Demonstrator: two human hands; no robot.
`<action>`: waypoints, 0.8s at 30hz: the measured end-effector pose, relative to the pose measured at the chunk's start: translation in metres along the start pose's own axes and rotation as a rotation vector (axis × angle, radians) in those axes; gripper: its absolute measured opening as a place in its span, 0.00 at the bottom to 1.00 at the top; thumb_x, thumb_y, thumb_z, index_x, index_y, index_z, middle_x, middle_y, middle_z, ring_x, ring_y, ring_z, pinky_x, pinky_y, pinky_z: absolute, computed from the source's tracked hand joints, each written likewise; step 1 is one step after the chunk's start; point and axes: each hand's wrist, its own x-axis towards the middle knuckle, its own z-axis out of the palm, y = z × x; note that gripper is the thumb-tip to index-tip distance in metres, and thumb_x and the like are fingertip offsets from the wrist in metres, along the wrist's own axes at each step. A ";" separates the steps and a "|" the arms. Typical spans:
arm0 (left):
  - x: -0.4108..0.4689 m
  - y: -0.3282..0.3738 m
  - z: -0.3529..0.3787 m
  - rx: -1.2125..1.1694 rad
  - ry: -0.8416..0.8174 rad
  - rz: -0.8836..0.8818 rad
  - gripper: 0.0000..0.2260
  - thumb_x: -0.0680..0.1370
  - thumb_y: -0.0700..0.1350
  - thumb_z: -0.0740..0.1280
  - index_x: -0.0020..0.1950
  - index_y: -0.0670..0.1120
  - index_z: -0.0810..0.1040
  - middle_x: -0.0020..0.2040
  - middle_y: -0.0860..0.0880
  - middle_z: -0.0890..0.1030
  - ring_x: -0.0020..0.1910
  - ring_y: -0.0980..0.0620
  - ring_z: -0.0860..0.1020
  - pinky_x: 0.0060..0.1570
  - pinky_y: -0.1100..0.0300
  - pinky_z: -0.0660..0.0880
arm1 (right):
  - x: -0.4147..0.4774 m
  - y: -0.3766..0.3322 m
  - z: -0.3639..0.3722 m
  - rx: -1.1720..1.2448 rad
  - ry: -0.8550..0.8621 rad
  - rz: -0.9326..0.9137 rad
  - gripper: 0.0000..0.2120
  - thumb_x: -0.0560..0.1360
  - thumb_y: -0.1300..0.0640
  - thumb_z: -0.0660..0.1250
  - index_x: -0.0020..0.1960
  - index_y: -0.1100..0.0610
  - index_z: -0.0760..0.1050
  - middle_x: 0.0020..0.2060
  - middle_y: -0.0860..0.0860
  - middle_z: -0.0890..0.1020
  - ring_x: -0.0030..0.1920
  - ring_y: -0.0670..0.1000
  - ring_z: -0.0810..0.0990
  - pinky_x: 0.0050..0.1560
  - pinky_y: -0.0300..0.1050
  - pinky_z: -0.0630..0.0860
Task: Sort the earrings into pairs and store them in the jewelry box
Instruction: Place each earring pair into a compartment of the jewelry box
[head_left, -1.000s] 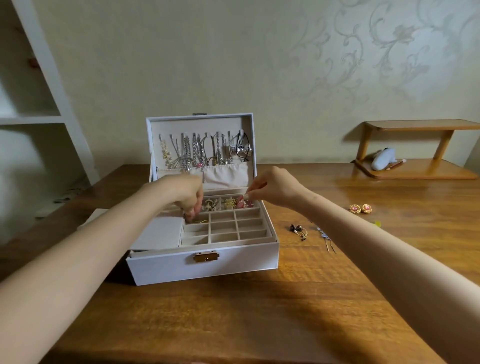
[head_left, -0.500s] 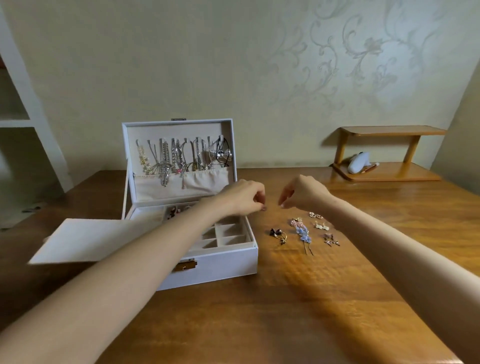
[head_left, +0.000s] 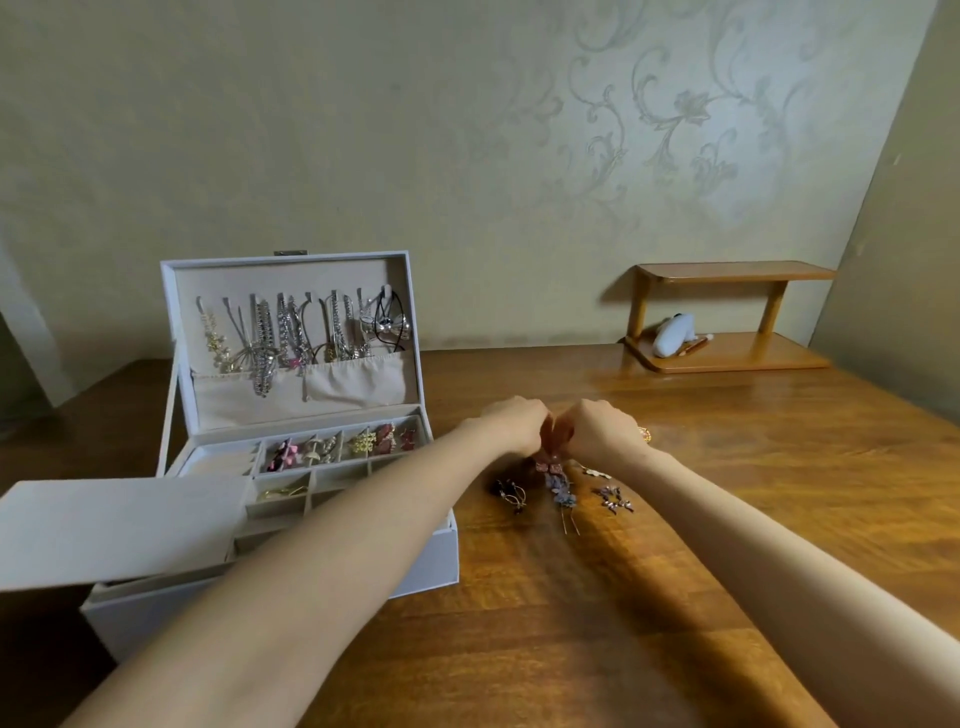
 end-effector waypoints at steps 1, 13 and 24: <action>0.002 0.000 0.001 0.011 0.000 -0.007 0.12 0.76 0.38 0.64 0.58 0.48 0.78 0.54 0.46 0.79 0.48 0.45 0.79 0.48 0.53 0.77 | 0.001 0.000 0.000 -0.002 -0.003 -0.002 0.07 0.71 0.58 0.68 0.48 0.54 0.83 0.43 0.52 0.84 0.43 0.54 0.82 0.46 0.49 0.80; -0.001 0.001 0.003 0.044 -0.029 -0.042 0.10 0.78 0.36 0.60 0.56 0.41 0.75 0.52 0.44 0.77 0.49 0.45 0.77 0.44 0.55 0.73 | -0.005 -0.005 0.000 0.072 -0.008 -0.042 0.09 0.69 0.54 0.71 0.47 0.57 0.82 0.44 0.55 0.84 0.45 0.57 0.81 0.45 0.48 0.78; -0.029 -0.018 -0.034 -0.118 0.062 0.044 0.11 0.72 0.44 0.72 0.53 0.44 0.79 0.53 0.48 0.79 0.53 0.50 0.77 0.48 0.58 0.73 | -0.008 -0.019 -0.017 0.247 0.117 -0.073 0.10 0.68 0.64 0.71 0.36 0.51 0.77 0.35 0.49 0.82 0.41 0.51 0.82 0.45 0.49 0.80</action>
